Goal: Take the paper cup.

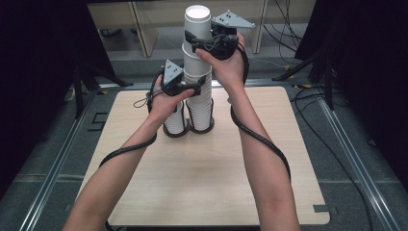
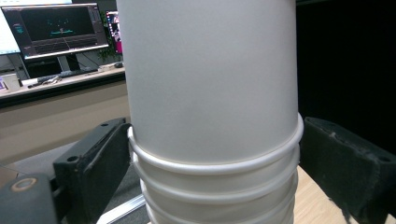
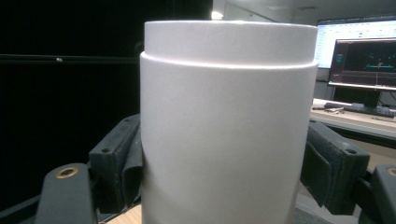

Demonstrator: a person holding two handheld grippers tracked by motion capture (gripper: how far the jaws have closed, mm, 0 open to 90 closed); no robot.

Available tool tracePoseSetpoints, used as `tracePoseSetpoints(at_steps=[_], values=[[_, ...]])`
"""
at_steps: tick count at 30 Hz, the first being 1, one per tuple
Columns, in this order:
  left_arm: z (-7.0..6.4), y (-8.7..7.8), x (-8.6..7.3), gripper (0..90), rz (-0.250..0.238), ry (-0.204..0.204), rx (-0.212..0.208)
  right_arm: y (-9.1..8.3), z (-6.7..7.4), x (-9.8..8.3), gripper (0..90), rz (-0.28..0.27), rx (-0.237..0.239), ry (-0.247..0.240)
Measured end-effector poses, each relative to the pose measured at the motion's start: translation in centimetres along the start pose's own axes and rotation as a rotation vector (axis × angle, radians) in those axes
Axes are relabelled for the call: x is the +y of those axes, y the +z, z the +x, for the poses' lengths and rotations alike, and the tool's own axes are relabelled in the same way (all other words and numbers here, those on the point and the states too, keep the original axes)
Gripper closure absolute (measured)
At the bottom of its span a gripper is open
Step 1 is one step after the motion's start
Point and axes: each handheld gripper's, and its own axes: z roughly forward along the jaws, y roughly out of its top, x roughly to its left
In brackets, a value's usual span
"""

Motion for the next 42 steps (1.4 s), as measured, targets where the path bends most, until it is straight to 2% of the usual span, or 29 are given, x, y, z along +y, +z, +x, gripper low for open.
tracePoseSetpoints(at_steps=[7, 9, 10, 11, 13, 16, 18, 21, 23, 27, 29, 30, 32, 35, 37, 38, 42], values=[[0.0, 0.0, 0.0, 9.0, 0.004, 0.005, -0.006, 0.0, 0.1, 0.4, 23.6, -0.02, 0.008, 0.006], [0.1, -0.1, 0.0, 9.0, 0.004, 0.008, -0.007, -0.1, 0.1, 0.5, 23.7, -0.042, 0.006, -0.017], [0.1, -0.1, 0.0, 9.1, 0.004, 0.009, -0.007, -0.2, 0.3, 0.7, 23.7, -0.034, 0.013, 0.011], [0.1, -0.1, 0.0, 9.0, 0.004, 0.008, -0.007, -0.2, 0.1, 0.7, 23.7, -0.047, 0.009, -0.008], [0.1, -0.1, 0.0, 9.1, 0.005, 0.008, -0.007, -0.3, 0.2, 0.8, 23.8, -0.048, 0.008, 0.007], [0.1, 0.0, 0.1, 9.1, 0.005, 0.007, -0.007, -0.5, 0.0, 1.0, 23.9, -0.072, 0.007, -0.007], [0.1, 0.0, 0.0, 9.0, 0.004, 0.008, -0.007, -0.6, 0.1, 1.1, 24.0, -0.079, 0.014, 0.013], [0.1, 0.0, 0.0, 9.1, 0.004, 0.007, -0.01, -0.8, -0.1, 1.3, 24.0, -0.088, 0.007, -0.001], [0.1, -0.1, 0.0, 9.1, 0.004, 0.007, -0.009, -1.0, 0.0, 1.4, 24.1, -0.098, 0.008, 0.006], [0.1, 0.1, 0.0, 9.1, -0.017, 0.001, -0.017, -1.5, 0.1, 1.5, 24.2, -0.111, 0.013, 0.015], [0.1, 0.1, 0.0, 9.0, -0.018, -0.001, -0.019, -1.7, 0.0, 1.5, 24.2, -0.117, 0.006, -0.003], [0.4, 0.0, 0.0, 9.0, 0.015, 0.045, -0.015, -1.9, 0.2, 1.5, 24.2, -0.109, 0.009, 0.007], [0.4, 0.0, 0.0, 9.0, 0.014, 0.044, -0.018, -2.1, 0.1, 1.6, 24.2, -0.119, 0.001, -0.015], [0.5, -0.1, 0.0, 9.1, 0.016, 0.061, -0.019, -2.4, 0.3, 1.8, 24.3, -0.135, 0.005, -0.004], [0.5, -0.1, 0.0, 9.2, 0.017, 0.061, -0.018, -2.5, 0.2, 1.9, 24.3, -0.129, 0.004, -0.007], [0.3, 0.1, 0.0, 9.2, -0.014, 0.029, -0.018, -2.5, 0.2, 1.9, 24.4, -0.132, 0.001, -0.009], [0.3, 0.1, 0.0, 9.2, -0.017, 0.018, -0.025, -2.8, 0.2, 2.1, 24.4, -0.153, 0.002, -0.001]])
